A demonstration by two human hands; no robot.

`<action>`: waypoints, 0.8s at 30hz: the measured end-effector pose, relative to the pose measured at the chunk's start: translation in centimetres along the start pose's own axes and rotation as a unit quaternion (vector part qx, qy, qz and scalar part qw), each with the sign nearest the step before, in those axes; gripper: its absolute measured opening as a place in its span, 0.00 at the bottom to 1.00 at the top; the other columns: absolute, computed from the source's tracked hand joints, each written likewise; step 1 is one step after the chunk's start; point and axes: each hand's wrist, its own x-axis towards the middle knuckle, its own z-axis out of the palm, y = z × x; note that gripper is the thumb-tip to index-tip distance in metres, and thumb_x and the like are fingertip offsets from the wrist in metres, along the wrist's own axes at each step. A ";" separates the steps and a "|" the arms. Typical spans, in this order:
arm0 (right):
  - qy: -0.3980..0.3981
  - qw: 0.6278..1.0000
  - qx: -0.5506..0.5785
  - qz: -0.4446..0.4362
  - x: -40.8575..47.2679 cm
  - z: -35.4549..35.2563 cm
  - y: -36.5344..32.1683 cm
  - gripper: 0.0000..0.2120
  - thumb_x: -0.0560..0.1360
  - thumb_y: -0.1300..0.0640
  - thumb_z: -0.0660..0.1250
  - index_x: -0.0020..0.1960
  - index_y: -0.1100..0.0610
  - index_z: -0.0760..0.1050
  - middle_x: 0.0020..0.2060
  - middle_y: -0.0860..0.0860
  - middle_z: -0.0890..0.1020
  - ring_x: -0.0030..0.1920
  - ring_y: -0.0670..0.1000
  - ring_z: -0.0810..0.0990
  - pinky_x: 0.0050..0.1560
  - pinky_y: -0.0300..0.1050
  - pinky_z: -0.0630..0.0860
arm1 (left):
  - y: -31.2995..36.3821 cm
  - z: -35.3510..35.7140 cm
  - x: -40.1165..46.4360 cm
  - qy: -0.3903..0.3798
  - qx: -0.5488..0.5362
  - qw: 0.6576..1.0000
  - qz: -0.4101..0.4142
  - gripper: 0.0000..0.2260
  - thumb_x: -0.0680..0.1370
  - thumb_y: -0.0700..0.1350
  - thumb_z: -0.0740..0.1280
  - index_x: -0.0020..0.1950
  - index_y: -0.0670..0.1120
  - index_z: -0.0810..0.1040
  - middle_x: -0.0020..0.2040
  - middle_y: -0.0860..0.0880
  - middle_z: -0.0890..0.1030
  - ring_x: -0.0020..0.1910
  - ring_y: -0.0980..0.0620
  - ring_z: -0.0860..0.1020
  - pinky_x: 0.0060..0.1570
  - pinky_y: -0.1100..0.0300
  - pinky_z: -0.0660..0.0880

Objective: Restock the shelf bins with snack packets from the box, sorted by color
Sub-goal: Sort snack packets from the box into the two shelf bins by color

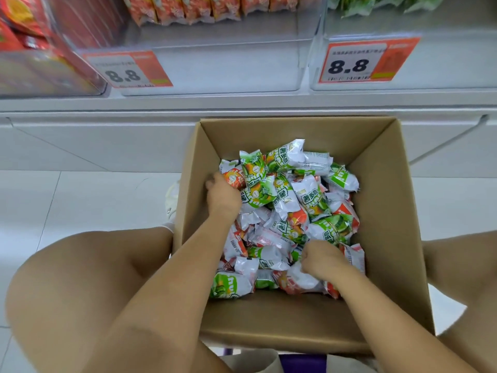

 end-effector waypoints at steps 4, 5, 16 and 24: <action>0.069 0.997 0.025 -0.029 -1.7 -5.9 0.2 0.03 0.77 0.59 0.60 0.47 0.55 0.72 0.43 0.52 0.76 0.46 0.54 0.75 0.39 0.44 0.68 | 0.7 1.0 0.2 -0.022 0.024 0.999 0.021 0.27 0.77 0.36 0.63 0.74 0.44 0.60 0.70 0.38 0.60 0.61 0.36 0.72 0.62 0.51 0.68; 0.092 0.994 0.038 -0.044 -2.2 -7.0 0.5 0.02 0.78 0.57 0.60 0.46 0.53 0.70 0.42 0.51 0.76 0.46 0.54 0.75 0.40 0.45 0.68 | 0.6 1.2 0.4 -0.019 0.047 0.998 0.032 0.28 0.77 0.36 0.64 0.75 0.43 0.58 0.70 0.38 0.60 0.62 0.37 0.71 0.63 0.51 0.67; 0.136 0.764 0.630 -0.016 -3.4 -7.7 1.3 0.10 0.79 0.65 0.61 0.40 0.58 0.66 0.43 0.56 0.74 0.46 0.54 0.76 0.35 0.40 0.78 | 1.1 1.4 5.6 -0.089 0.229 0.958 0.147 0.25 0.80 0.43 0.62 0.72 0.36 0.57 0.67 0.35 0.68 0.69 0.39 0.64 0.67 0.53 0.62; 0.216 0.671 0.709 0.020 -3.7 -8.3 1.0 0.05 0.79 0.65 0.59 0.47 0.59 0.72 0.44 0.49 0.75 0.42 0.45 0.75 0.38 0.41 0.76 | -0.5 0.9 4.3 -0.096 0.092 0.991 0.027 0.32 0.72 0.52 0.73 0.67 0.35 0.64 0.64 0.38 0.72 0.61 0.41 0.74 0.56 0.52 0.73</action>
